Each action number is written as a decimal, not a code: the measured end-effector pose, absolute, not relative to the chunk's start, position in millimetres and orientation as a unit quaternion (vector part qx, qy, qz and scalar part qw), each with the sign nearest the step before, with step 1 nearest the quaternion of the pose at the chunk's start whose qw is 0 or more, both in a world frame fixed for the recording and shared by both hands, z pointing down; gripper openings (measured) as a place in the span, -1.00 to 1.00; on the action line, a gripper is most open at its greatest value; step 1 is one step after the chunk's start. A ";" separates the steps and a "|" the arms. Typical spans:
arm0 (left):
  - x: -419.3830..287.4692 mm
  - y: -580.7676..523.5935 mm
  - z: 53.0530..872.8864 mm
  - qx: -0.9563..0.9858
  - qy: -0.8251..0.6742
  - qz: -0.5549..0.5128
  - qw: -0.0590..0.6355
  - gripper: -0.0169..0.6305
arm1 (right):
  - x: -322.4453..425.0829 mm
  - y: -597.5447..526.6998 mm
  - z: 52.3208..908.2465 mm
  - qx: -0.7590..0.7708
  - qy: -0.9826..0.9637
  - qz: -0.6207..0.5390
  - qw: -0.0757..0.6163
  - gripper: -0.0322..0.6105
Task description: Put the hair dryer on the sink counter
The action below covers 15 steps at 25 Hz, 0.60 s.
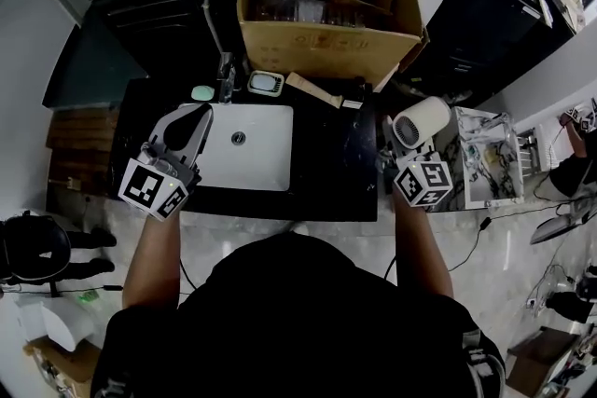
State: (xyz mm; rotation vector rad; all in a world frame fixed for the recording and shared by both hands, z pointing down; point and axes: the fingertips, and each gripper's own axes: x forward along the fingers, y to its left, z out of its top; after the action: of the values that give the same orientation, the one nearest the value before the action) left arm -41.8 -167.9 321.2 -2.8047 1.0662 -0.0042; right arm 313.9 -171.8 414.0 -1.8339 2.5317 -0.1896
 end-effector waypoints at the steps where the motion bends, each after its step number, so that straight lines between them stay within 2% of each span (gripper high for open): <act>1: -37.4 -169.8 321.0 -0.933 0.354 -0.003 0.070 -0.91 | 316.0 -175.9 414.4 -0.582 0.811 -0.062 0.005 -0.37; 15: -1.2 -179.8 316.1 -0.931 0.355 -0.005 0.081 -0.91 | 341.6 -198.9 418.3 -0.561 0.826 -0.059 -0.011 -0.37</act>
State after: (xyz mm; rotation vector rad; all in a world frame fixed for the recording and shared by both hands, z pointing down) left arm -1.2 -179.8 316.1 -2.7837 1.0618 -0.0163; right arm 341.6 -198.9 418.3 -1.7743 2.6120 -0.1860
